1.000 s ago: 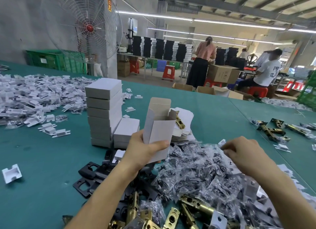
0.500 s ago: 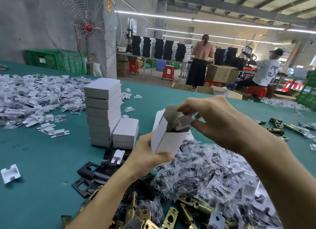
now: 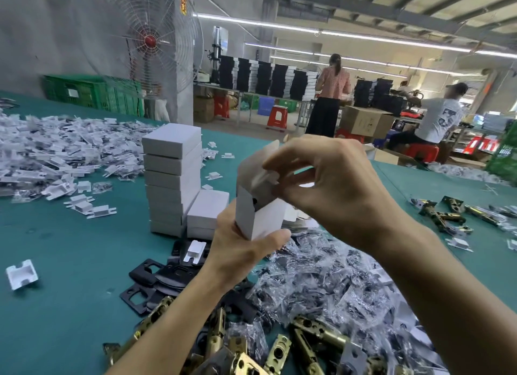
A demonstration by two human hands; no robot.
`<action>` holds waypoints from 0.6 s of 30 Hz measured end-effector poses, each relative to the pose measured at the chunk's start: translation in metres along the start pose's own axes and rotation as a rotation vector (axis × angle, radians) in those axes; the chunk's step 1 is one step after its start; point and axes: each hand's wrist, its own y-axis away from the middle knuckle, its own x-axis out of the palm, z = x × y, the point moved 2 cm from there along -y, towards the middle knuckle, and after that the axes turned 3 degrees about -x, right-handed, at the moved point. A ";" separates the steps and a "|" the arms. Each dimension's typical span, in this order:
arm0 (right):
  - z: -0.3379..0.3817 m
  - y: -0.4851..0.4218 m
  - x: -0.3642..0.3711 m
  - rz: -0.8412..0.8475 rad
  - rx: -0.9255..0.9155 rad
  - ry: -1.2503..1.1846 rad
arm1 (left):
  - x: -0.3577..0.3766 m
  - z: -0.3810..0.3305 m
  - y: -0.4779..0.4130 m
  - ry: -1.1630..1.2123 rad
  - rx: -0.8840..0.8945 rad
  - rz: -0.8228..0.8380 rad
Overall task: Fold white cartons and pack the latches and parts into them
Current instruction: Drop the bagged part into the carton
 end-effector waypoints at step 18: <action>-0.014 -0.007 0.018 0.071 0.089 0.420 | -0.002 0.009 -0.005 -0.228 0.010 -0.112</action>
